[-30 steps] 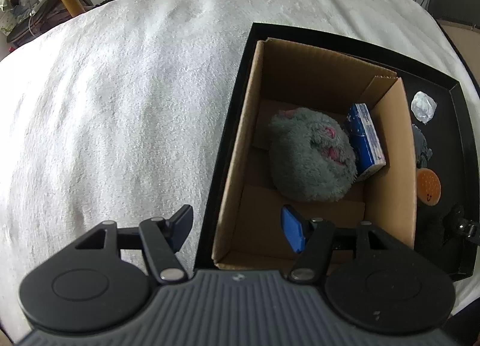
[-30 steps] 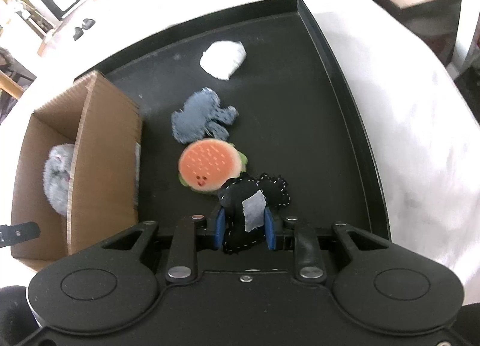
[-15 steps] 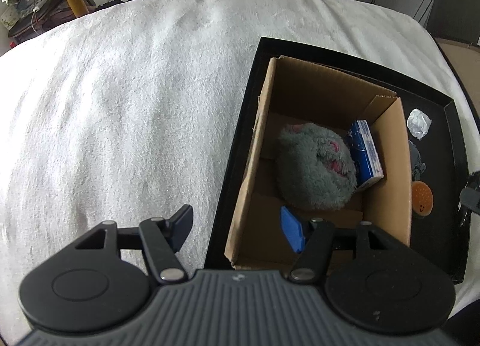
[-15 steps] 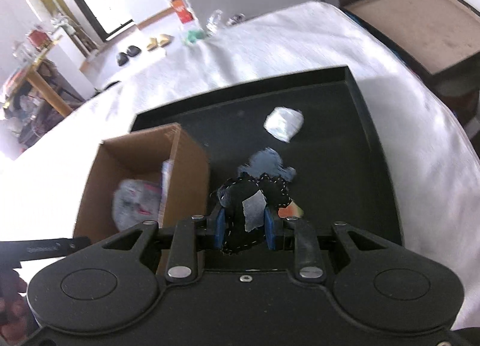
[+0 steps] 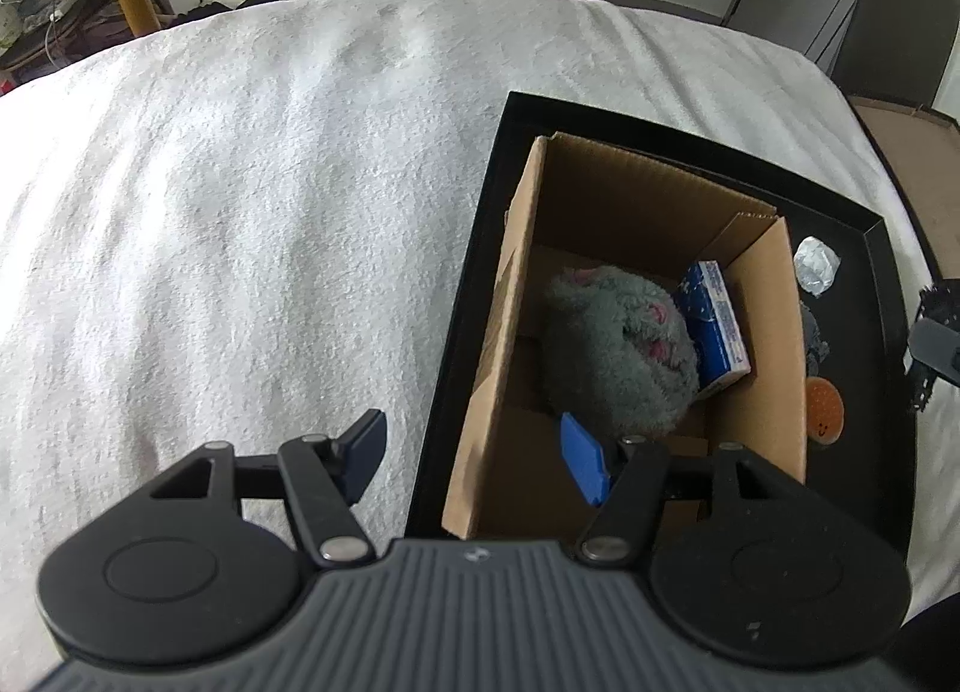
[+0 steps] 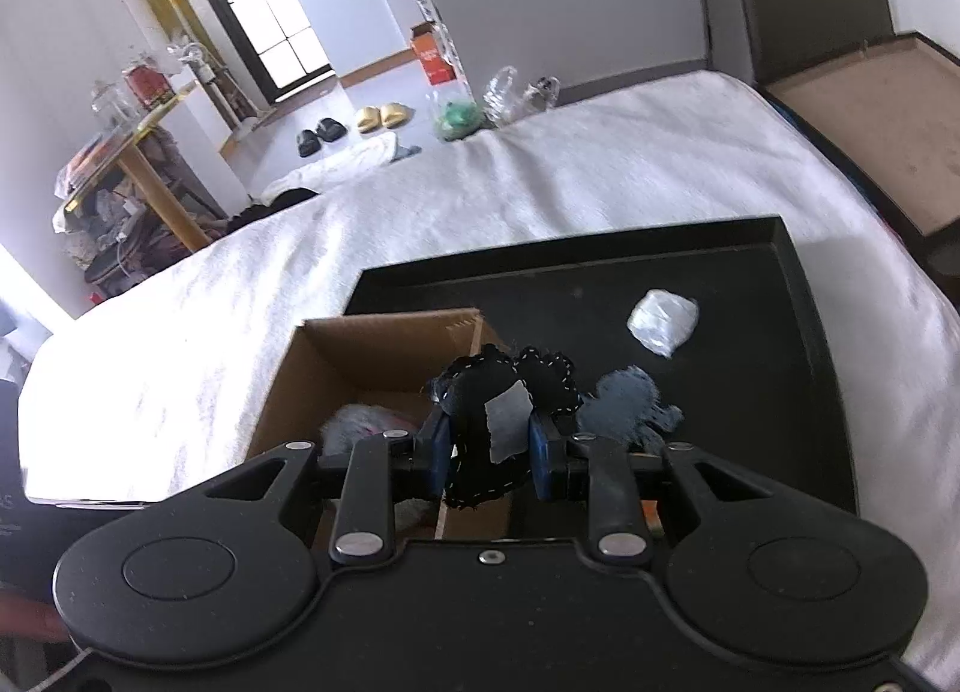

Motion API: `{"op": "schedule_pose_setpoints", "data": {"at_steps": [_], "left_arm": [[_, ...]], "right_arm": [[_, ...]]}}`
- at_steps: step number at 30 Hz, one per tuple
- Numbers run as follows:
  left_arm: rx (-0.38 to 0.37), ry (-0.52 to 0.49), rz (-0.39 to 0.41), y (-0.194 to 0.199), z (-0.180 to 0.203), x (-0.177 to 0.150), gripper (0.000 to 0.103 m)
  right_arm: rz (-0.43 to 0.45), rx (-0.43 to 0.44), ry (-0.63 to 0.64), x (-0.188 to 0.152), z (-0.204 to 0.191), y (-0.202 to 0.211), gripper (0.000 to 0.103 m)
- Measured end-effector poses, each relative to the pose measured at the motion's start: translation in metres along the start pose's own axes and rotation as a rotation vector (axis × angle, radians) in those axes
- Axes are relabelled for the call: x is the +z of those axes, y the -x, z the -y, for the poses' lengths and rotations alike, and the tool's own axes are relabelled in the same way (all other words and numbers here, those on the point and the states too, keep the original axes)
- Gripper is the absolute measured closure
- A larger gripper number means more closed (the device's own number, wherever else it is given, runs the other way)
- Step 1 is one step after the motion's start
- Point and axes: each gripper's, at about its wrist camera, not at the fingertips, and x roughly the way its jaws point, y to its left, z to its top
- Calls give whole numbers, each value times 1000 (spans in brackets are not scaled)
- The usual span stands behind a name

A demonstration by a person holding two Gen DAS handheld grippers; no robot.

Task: Organize soft objects
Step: 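Carry the black felt piece with the right gripper and release it into the box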

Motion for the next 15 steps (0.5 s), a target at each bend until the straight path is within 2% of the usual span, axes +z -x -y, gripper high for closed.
{"op": "schedule_pose_setpoints", "data": {"at_steps": [12,15], "left_arm": [[-57,27,-2,-17,-10,12,44],[-73,31,-2,-21,-11,17,48]], "right_arm": [[-1,31,68,15,-39,-18,77],[-14,37,81,18,-48,-26,77]]}}
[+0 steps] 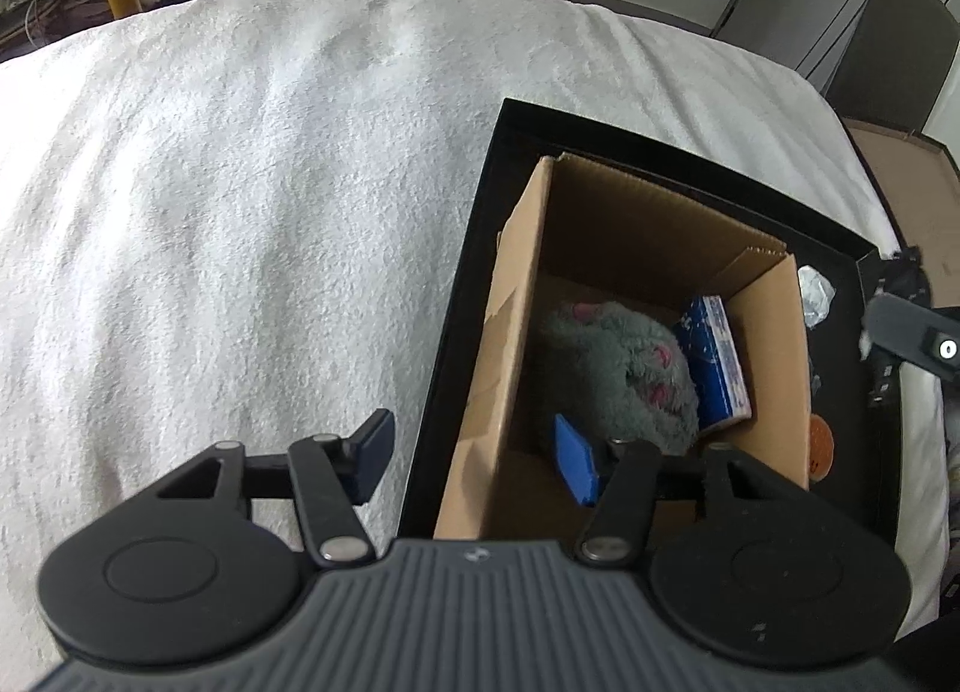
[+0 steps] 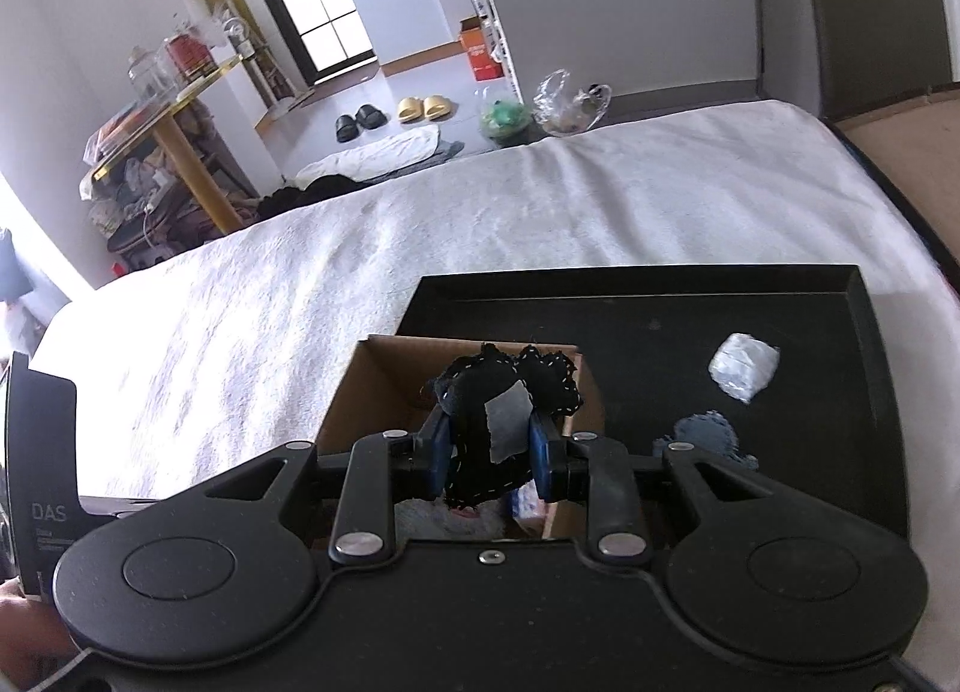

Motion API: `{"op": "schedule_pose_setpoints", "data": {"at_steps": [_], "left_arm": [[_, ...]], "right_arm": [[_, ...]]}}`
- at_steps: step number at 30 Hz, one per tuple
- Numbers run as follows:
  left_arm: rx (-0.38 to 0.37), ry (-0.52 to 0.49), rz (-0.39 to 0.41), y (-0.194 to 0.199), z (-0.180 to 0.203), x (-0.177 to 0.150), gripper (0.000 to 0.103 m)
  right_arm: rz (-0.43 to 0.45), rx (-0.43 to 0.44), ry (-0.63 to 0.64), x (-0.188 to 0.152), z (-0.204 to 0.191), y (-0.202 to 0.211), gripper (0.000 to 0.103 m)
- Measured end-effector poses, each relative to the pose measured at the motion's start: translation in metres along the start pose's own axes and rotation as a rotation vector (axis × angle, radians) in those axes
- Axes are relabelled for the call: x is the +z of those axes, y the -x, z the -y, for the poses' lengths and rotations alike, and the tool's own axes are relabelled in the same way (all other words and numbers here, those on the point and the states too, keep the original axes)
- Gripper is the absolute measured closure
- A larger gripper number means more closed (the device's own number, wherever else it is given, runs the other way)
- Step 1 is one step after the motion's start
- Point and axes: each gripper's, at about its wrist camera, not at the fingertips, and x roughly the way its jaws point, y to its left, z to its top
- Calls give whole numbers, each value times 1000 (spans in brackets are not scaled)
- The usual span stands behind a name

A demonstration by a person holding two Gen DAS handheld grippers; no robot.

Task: Organize soft objects
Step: 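Carry the black felt piece with the right gripper and release it into the box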

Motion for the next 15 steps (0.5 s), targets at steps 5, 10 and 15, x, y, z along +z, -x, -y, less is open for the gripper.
{"op": "schedule_pose_setpoints", "data": {"at_steps": [5,10,15], "left_arm": [[-26,9,-5,-7,-5,9,53],[-39,22,-22,-17,-11,16,71],[-87,38,-44,-24,-14,18,86]], "right_arm": [[-27,20,18,7,-14,-15,76],[-54,33,43,15,-29,-32,76],[-87,24,73,18,-38,-48,75]]}}
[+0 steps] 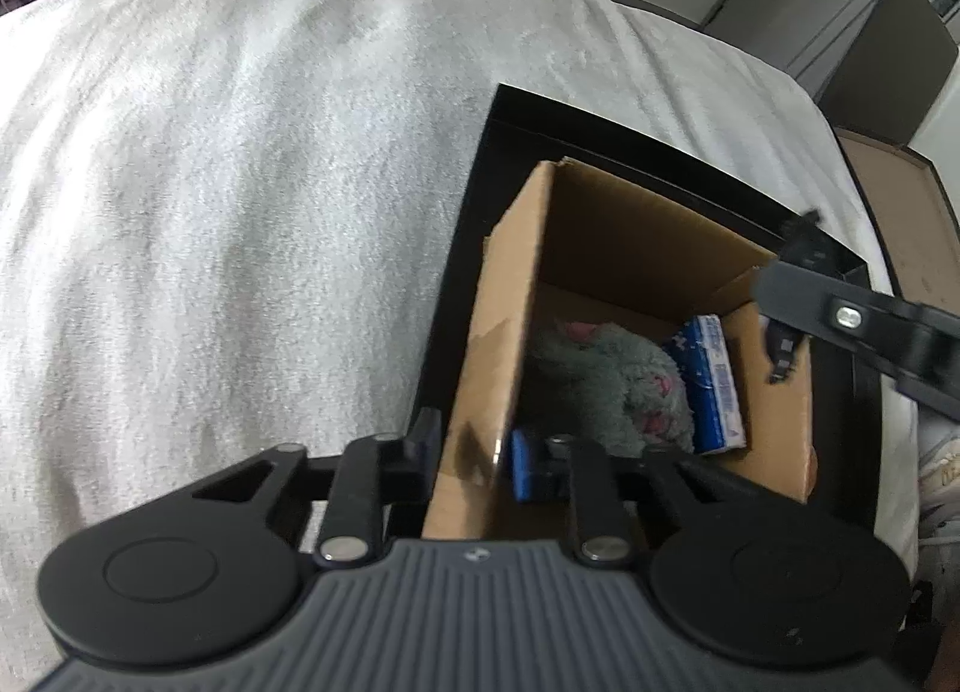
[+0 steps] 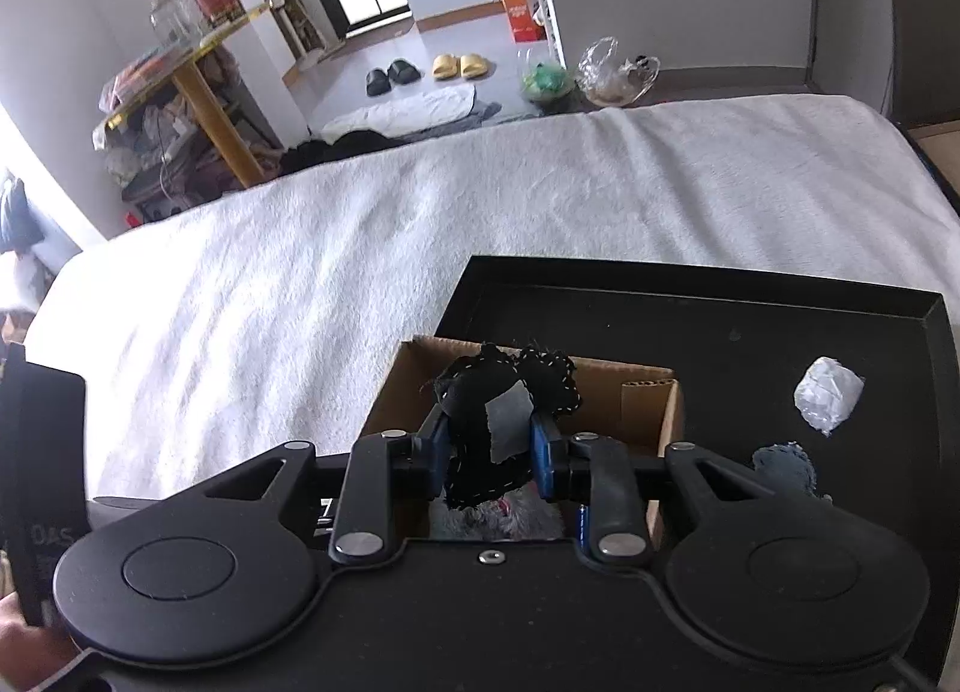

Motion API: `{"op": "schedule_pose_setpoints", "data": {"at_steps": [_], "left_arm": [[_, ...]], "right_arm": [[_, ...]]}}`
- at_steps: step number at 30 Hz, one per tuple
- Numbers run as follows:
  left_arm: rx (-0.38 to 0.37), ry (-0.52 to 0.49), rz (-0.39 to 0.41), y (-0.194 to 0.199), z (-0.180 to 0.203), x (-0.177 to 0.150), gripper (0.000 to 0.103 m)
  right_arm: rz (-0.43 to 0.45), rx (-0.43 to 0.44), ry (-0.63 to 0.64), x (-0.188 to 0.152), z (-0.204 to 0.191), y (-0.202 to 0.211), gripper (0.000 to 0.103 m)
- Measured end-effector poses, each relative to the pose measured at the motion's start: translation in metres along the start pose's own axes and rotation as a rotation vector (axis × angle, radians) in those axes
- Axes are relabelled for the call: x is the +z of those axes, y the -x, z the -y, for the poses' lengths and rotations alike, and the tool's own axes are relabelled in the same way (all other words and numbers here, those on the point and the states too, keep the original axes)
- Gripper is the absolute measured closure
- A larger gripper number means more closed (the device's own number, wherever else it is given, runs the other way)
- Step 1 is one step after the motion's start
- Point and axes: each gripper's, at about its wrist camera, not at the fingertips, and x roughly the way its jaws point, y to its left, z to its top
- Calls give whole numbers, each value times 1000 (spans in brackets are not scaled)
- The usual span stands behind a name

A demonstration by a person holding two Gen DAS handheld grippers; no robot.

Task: Organize soft objects
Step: 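Carry the black felt piece with the right gripper and release it into the box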

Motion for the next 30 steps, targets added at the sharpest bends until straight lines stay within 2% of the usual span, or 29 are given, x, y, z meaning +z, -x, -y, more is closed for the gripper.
{"op": "schedule_pose_setpoints", "data": {"at_steps": [3,5,12,15,17,24,27,30], "left_arm": [[-18,-6,-9,-2,2,-1,88],[-19,-9,-13,-3,3,-1,88],[-24,0,-18,-4,2,0,88],[-19,-4,-18,-3,2,0,87],[-7,-4,-21,-3,3,0,86],[39,-25,-13,5,11,-4,83],[72,-30,-22,5,14,-6,78],[104,-29,-20,6,17,-6,63]], "right_arm": [[-21,-3,6,1,-3,-7,66],[-24,-28,5,3,-3,-9,49],[-35,-51,-78,-2,18,-5,46],[-31,-78,-105,-9,29,3,42],[-30,-97,-126,-14,36,9,38],[-26,-146,-185,-36,64,24,38],[-32,-145,-209,-47,75,28,38],[-32,-145,-220,-58,85,32,38]]}}
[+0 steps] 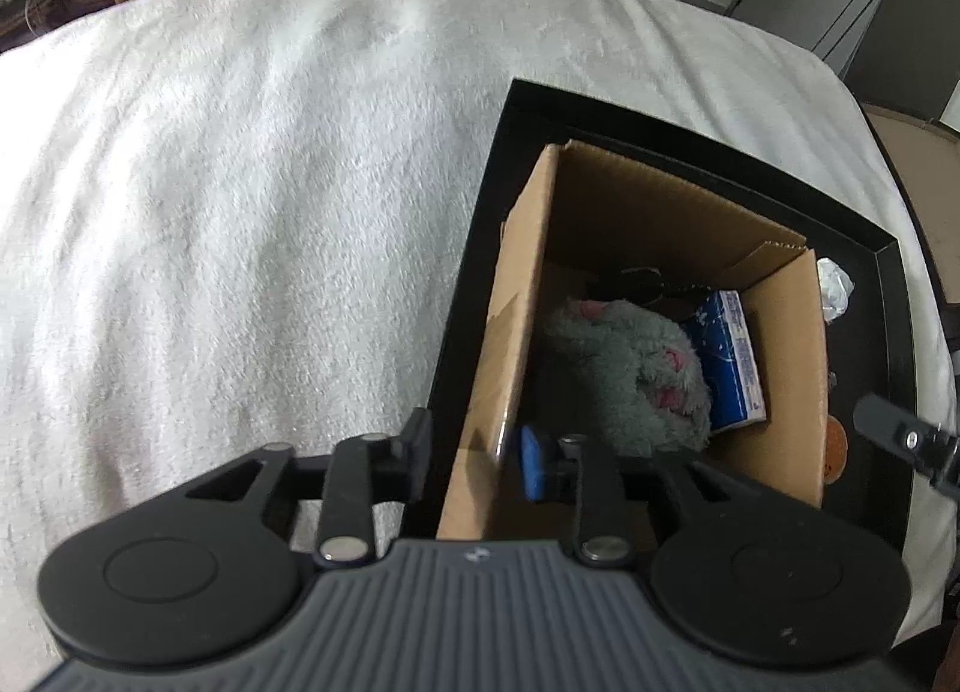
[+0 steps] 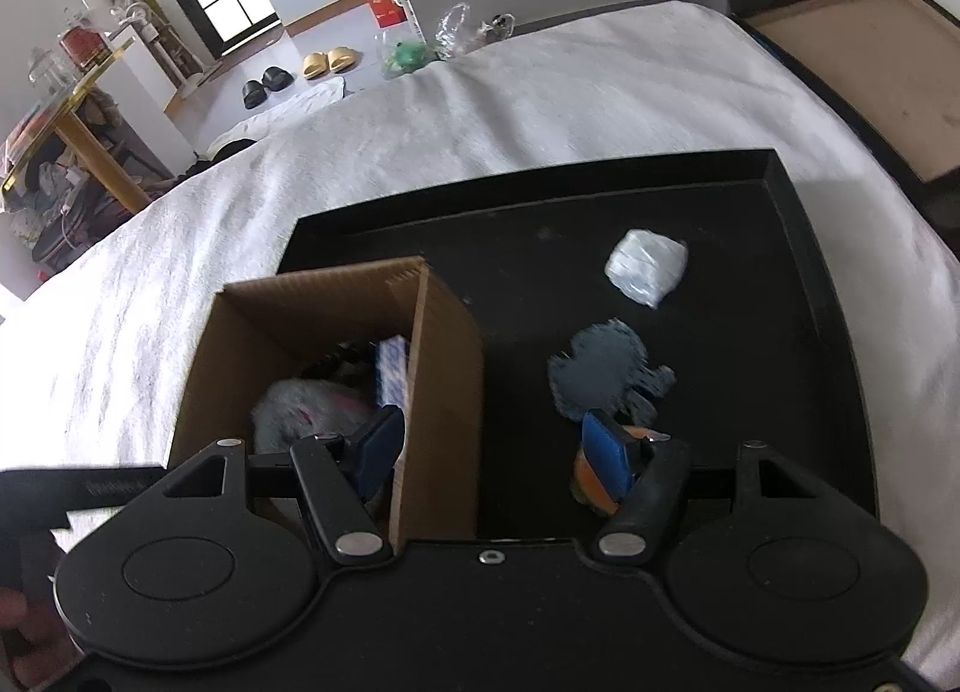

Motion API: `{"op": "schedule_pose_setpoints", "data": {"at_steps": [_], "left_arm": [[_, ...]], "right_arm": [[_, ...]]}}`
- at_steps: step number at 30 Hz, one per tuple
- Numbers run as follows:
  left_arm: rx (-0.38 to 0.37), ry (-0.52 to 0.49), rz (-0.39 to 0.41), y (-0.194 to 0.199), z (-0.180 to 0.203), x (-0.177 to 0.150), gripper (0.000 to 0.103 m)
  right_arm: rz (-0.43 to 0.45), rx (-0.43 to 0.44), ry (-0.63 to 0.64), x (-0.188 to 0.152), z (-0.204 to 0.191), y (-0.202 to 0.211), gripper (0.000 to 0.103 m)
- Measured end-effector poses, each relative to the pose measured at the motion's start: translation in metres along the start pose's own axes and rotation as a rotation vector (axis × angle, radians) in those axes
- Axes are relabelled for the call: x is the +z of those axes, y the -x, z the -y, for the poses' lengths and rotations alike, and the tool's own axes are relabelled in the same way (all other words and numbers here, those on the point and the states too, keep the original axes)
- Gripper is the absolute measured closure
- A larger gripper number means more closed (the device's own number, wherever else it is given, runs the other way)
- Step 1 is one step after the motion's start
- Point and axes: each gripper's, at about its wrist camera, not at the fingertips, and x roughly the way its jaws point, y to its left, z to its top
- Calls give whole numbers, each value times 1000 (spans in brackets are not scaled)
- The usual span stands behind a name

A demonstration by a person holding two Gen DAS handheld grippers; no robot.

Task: Organize soft objects
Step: 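Lower the right gripper and grasp the orange burger plush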

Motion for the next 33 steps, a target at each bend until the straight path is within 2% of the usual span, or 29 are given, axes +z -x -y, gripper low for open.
{"op": "schedule_pose_setpoints", "data": {"at_steps": [2,7,21,26,33], "left_arm": [[11,-4,18,4,1,-1,52],[55,-18,46,12,5,-4,44],[120,-36,37,9,17,-7,43],[150,-47,30,6,20,-7,43],[165,-58,19,1,25,-5,43]], "right_arm": [[-8,-4,-13,-3,8,0,38],[-5,-7,-32,-12,22,1,37],[-67,-3,-68,-35,53,-33,36],[-53,5,-46,-39,56,-42,26],[-56,-35,-24,-39,58,-53,24]]}}
